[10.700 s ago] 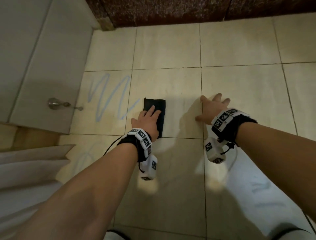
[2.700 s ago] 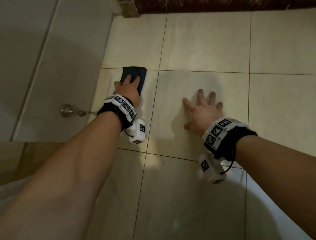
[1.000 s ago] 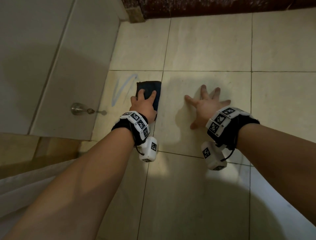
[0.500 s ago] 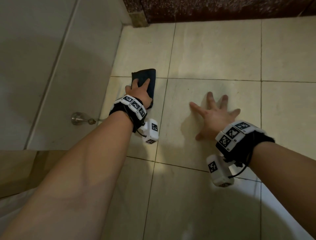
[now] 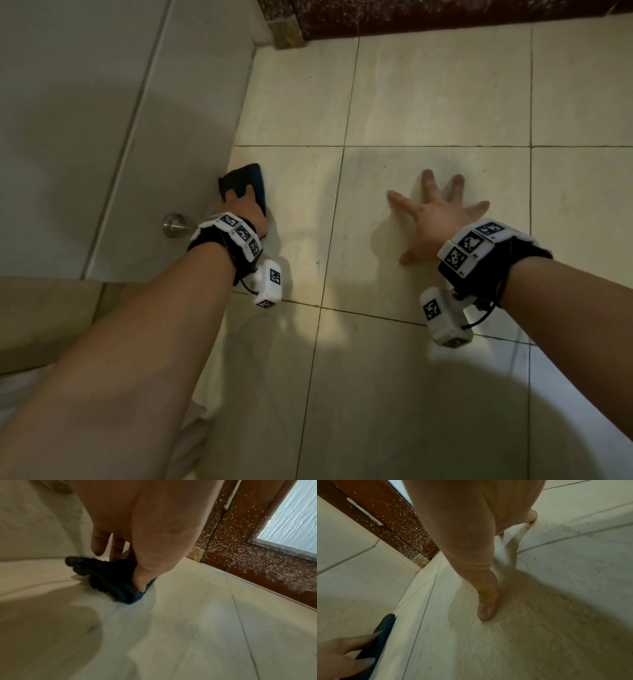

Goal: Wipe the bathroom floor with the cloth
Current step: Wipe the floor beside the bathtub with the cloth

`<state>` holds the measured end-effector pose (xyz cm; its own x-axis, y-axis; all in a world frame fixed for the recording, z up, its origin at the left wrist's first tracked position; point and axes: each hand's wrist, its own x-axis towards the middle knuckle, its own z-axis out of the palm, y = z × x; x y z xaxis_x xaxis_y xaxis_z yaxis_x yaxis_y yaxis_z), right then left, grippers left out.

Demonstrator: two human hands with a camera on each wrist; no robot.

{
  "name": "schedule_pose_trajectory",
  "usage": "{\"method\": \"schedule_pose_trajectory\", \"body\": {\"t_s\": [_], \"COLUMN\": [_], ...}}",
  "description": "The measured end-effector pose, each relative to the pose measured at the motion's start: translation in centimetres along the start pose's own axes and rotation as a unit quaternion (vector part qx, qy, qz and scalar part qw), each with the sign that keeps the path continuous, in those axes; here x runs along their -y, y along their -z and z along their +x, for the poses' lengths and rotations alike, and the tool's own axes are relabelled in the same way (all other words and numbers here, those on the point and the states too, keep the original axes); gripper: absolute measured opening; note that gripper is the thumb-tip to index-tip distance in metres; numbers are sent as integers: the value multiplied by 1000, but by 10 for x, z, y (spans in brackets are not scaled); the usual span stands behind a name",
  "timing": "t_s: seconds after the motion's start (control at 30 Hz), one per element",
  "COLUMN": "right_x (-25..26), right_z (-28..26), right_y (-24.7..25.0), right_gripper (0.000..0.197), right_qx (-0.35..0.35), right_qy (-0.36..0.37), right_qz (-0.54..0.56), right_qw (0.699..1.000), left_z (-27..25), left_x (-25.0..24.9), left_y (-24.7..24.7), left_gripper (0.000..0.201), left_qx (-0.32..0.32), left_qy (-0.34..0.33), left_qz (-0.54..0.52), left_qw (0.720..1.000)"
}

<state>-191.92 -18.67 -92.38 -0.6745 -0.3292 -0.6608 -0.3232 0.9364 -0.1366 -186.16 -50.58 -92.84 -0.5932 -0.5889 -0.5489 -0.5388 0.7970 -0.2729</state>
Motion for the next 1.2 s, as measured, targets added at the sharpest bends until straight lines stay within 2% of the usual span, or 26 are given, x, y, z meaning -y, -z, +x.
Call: {"method": "schedule_pose_trajectory", "body": {"t_s": [0.3, 0.6, 0.8, 1.2], "right_x": [0, -6, -10, -8], "right_z": [-9, -17, -13, -4], "right_y": [3, -6, -8, -10], "right_gripper": [116, 109, 108, 111], "right_qx": [10, -11, -6, -5], "right_qy": [4, 5, 7, -3], "right_qz": [-6, -4, 9, 13], "right_qw": [1000, 1000, 1000, 1000], "left_z": [-79, -115, -107, -36], "left_x": [7, 5, 5, 3], "left_y": [-50, -73, -73, -29], "left_gripper": [77, 79, 78, 75], "left_qx": [1, 4, -8, 6], "left_qy": [-12, 4, 8, 42], "left_qz": [-47, -60, -53, -38], "left_qw": [999, 998, 999, 998]}}
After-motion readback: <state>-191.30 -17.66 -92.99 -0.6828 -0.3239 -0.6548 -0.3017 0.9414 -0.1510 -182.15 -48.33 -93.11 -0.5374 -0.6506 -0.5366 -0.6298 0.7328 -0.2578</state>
